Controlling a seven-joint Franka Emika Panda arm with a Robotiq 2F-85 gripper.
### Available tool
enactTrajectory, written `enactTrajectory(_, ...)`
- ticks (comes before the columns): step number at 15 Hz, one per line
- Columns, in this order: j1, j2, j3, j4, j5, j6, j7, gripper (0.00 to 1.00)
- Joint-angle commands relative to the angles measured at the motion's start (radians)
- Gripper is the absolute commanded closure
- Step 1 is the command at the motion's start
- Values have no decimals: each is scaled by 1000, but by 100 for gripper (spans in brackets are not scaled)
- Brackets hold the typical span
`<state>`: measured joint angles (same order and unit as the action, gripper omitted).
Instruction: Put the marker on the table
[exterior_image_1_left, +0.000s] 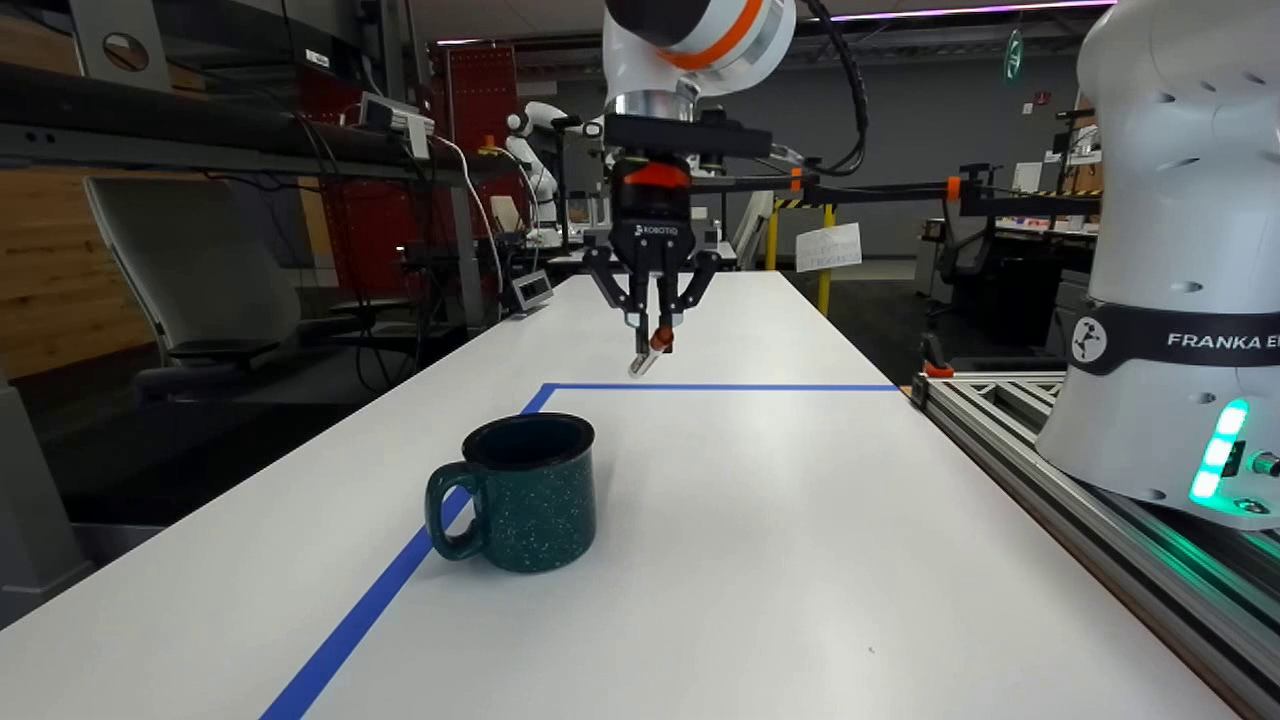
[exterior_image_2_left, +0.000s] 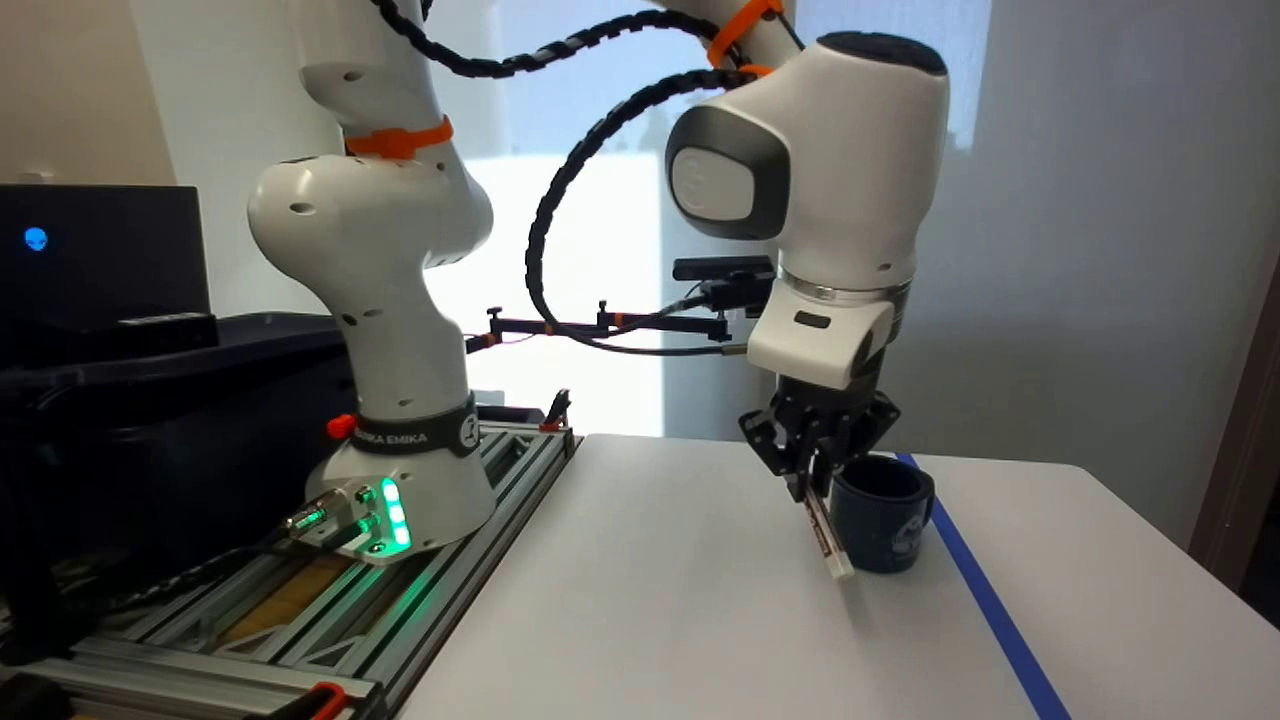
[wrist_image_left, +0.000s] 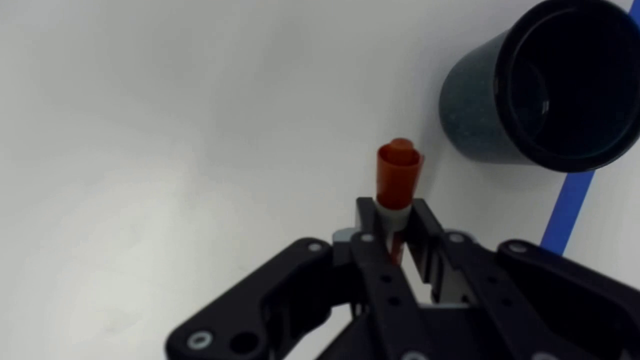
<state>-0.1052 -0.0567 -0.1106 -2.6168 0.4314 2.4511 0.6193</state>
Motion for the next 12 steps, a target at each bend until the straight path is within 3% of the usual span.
enactTrajectory(1,2,11,8,-74,14,128,-53,95)
enactTrajectory(12,13,185,28,-95,44,302,-162,95)
